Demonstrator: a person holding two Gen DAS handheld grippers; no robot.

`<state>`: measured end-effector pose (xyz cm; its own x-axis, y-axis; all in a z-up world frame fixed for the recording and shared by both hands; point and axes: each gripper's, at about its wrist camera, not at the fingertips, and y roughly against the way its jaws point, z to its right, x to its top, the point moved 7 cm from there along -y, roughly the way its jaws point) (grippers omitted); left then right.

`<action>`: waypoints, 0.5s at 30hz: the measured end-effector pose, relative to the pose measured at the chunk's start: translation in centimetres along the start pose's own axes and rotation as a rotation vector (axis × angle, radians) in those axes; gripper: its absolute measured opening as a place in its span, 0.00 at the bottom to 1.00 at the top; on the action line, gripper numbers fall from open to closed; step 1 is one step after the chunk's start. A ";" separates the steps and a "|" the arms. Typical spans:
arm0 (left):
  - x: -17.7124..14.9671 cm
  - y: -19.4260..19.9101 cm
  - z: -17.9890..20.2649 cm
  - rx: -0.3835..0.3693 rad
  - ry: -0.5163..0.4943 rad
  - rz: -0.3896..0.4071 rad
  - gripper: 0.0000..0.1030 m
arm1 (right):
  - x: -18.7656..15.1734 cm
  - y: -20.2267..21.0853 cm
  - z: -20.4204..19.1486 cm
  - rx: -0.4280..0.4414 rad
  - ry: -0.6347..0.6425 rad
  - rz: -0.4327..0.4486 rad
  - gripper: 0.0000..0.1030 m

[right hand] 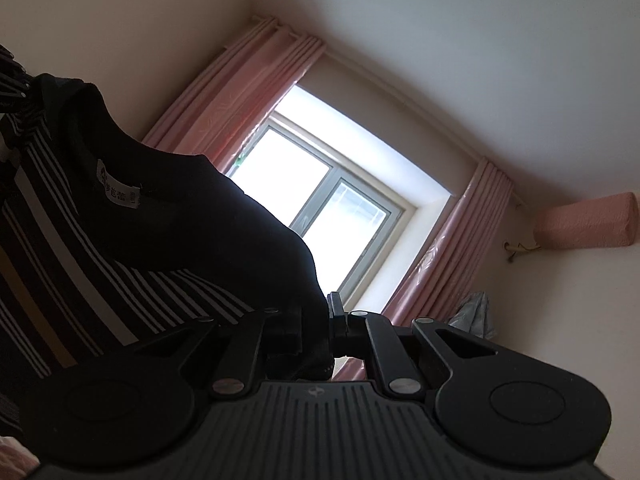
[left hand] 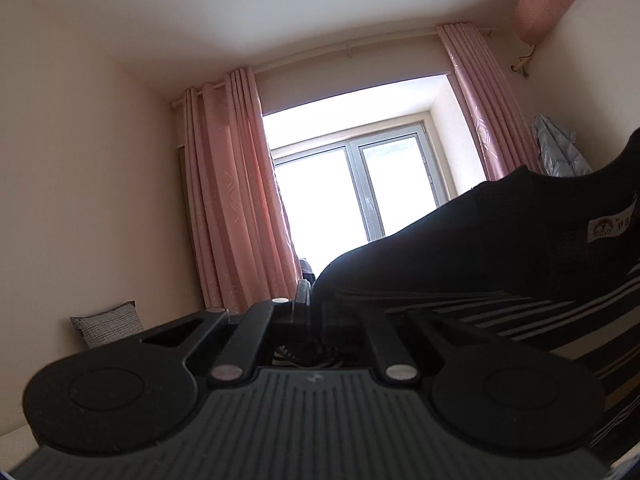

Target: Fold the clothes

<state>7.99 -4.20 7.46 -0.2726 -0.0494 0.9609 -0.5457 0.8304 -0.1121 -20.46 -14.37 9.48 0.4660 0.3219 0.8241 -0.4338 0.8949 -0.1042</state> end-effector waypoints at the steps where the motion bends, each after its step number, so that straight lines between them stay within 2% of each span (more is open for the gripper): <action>1: 0.6 1.4 0.7 0.001 -0.019 0.006 0.05 | 0.0 0.8 0.8 0.002 0.010 0.011 0.09; 5: 3.4 6.1 3.3 0.009 -0.105 0.023 0.05 | -0.1 3.2 3.9 0.032 0.024 0.029 0.09; 8: 5.1 7.7 4.4 0.012 -0.146 0.004 0.05 | 0.2 3.7 5.1 0.065 0.041 0.032 0.09; 11: 5.5 6.0 4.8 0.000 -0.170 -0.038 0.05 | 0.1 2.0 5.6 0.099 0.056 0.022 0.09; 13: 4.3 2.6 5.8 -0.029 -0.185 -0.081 0.05 | -1.3 -1.3 4.8 0.125 0.075 -0.025 0.10; 15: 1.7 -2.1 7.4 -0.078 -0.202 -0.145 0.06 | -3.7 -5.7 3.0 0.161 0.098 -0.106 0.10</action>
<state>2.82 -10.17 7.49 -0.3531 -0.2741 0.8945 -0.5302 0.8464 0.0500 -22.06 -21.55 8.73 0.5849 0.2640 0.7669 -0.4920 0.8672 0.0767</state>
